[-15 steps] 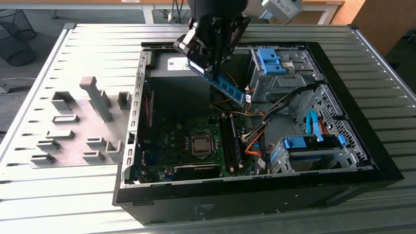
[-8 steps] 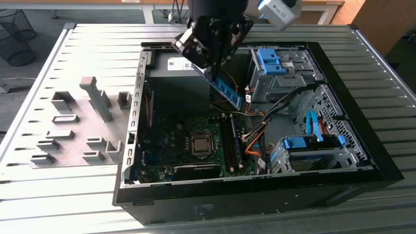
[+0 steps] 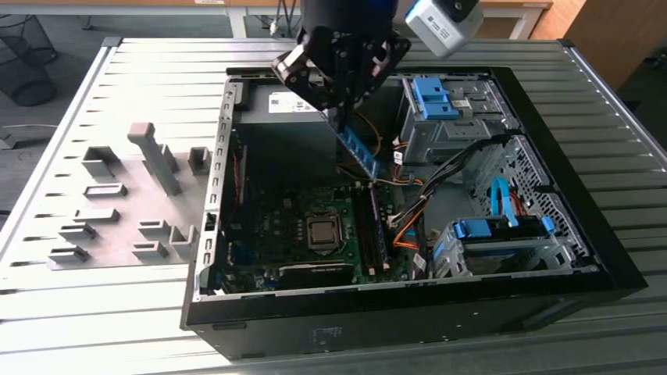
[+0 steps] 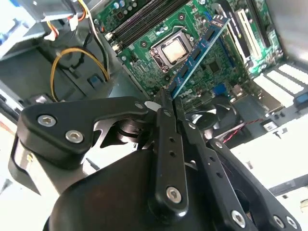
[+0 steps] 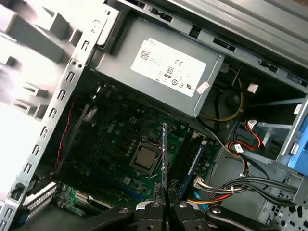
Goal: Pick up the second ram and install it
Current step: 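Insert the second ram into the second slot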
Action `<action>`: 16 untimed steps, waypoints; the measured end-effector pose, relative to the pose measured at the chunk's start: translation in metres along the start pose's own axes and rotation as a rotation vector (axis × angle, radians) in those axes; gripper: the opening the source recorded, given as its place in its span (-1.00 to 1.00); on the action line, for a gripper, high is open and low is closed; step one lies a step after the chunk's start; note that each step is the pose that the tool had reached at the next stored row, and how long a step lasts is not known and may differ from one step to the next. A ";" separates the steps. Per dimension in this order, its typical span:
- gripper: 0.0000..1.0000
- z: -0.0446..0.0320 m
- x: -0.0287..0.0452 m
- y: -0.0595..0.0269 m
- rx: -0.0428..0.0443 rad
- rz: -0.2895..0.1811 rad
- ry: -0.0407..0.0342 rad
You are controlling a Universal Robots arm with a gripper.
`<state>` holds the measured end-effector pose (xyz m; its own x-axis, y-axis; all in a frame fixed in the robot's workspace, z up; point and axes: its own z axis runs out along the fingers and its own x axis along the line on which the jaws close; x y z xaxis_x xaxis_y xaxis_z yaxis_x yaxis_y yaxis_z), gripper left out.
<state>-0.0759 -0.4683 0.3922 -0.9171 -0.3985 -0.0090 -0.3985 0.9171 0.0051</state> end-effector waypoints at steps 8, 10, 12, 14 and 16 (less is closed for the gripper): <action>-0.73 0.0028 0.0000 0.0000 0.0028 0.145 0.0000; -0.73 0.0033 0.0000 0.0000 0.0034 0.177 0.0000; -0.73 0.0041 0.0000 0.0000 0.0036 0.213 -0.0003; -0.73 0.0050 0.0000 0.0000 0.0039 0.249 -0.0004; -0.73 0.0054 0.0000 0.0000 0.0042 0.277 -0.0005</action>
<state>-0.0758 -0.4683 0.3868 -0.9912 -0.1323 -0.0083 -0.1324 0.9912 0.0033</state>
